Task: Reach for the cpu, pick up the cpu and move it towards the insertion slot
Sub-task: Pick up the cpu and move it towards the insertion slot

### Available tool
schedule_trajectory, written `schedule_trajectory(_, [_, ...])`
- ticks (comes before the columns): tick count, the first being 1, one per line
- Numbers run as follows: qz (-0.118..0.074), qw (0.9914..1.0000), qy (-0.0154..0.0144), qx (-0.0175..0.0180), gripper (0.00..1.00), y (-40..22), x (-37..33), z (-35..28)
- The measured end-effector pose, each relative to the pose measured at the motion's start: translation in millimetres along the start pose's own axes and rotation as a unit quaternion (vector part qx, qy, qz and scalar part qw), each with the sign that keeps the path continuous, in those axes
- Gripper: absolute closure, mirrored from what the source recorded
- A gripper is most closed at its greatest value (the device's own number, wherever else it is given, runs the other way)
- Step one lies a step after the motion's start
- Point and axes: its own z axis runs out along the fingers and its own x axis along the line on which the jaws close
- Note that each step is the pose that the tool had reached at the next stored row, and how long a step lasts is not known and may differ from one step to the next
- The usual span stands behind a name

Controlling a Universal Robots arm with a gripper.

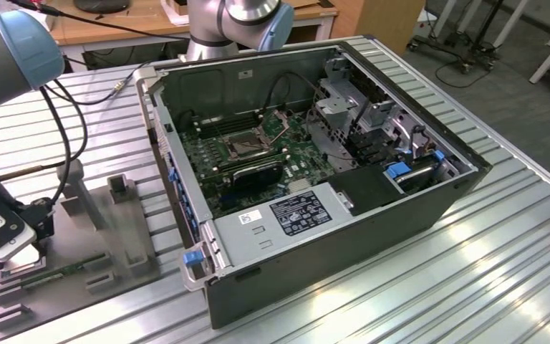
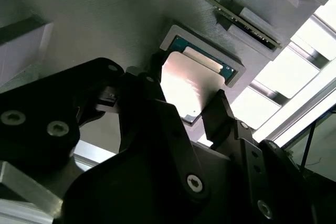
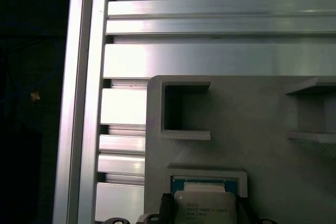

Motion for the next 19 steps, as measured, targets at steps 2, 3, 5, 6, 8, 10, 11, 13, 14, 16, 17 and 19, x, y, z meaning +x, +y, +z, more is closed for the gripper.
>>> schedule_trajectory(2, [0.0,1.0,0.0,0.0,0.45,0.0,0.0,0.0])
schedule_trajectory(3, [0.0,1.0,0.0,0.0,0.45,0.0,0.0,0.0])
schedule_trajectory(5, [0.0,1.0,0.0,0.0,0.45,0.0,0.0,0.0])
schedule_trajectory(6, [0.0,1.0,-0.0001,-0.0001,0.45,0.0,0.0,-0.2])
schedule_trajectory(8, [0.0,1.0,0.0,0.0,0.45,0.1,0.0,-2.3])
schedule_trajectory(10, [0.0,1.0,0.0,0.0,0.45,0.2,0.0,-5.9])
schedule_trajectory(11, [0.0,1.0,0.0,0.0,0.45,0.3,0.0,-7.7])
schedule_trajectory(13, [0.0,1.0,0.0,0.0,0.45,0.4,0.0,-10.3])
schedule_trajectory(14, [0.0,1.0,-0.0001,0.0,0.45,0.4,0.0,-11.6])
schedule_trajectory(16, [0.0,1.0,-0.0001,0.0,0.45,0.6,0.0,-14.9])
schedule_trajectory(17, [0.0,1.0,0.0,0.0,0.45,0.6,0.0,-16.5])
schedule_trajectory(19, [0.0,1.0,-0.0001,-0.0001,0.45,0.7,-0.1,-17.5])
